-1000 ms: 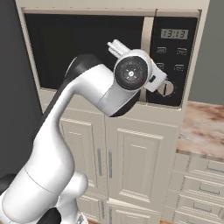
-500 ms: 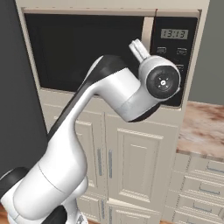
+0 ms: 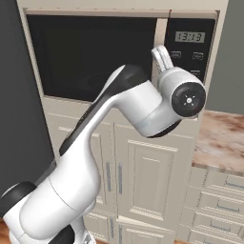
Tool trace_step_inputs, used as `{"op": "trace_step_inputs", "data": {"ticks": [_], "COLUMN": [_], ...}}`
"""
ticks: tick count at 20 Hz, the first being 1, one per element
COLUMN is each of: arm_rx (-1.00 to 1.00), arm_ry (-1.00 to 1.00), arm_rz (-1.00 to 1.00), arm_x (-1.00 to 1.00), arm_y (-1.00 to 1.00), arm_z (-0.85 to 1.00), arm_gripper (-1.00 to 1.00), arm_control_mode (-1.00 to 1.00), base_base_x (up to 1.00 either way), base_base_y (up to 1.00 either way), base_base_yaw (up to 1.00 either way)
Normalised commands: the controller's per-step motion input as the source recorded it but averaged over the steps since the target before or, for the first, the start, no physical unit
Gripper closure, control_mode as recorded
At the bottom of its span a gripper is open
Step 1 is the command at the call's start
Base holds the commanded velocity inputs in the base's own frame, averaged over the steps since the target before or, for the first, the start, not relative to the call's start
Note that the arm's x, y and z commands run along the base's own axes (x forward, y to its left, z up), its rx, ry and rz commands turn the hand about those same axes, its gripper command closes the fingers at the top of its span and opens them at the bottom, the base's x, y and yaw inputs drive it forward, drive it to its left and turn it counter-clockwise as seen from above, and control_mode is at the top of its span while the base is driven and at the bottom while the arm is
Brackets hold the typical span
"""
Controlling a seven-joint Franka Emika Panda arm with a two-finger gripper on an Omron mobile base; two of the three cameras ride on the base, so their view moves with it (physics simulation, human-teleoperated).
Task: Transport the chicken drumstick from the fridge to the microwave and turn on the microwave.
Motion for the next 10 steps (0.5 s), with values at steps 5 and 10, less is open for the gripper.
{"op": "trace_step_inputs", "data": {"ticks": [5,10], "arm_rx": [0.11,0.08], "arm_ry": [-0.03,-0.02], "arm_rz": [-0.02,-0.04], "arm_x": [0.10,0.17], "arm_y": [-0.02,0.00], "arm_z": [-0.06,-0.04], "arm_gripper": [1.00,1.00], "arm_control_mode": [-1.00,-1.00], "base_base_x": [0.00,0.00], "base_base_y": [0.00,0.00], "base_base_yaw": [0.00,0.00]}}
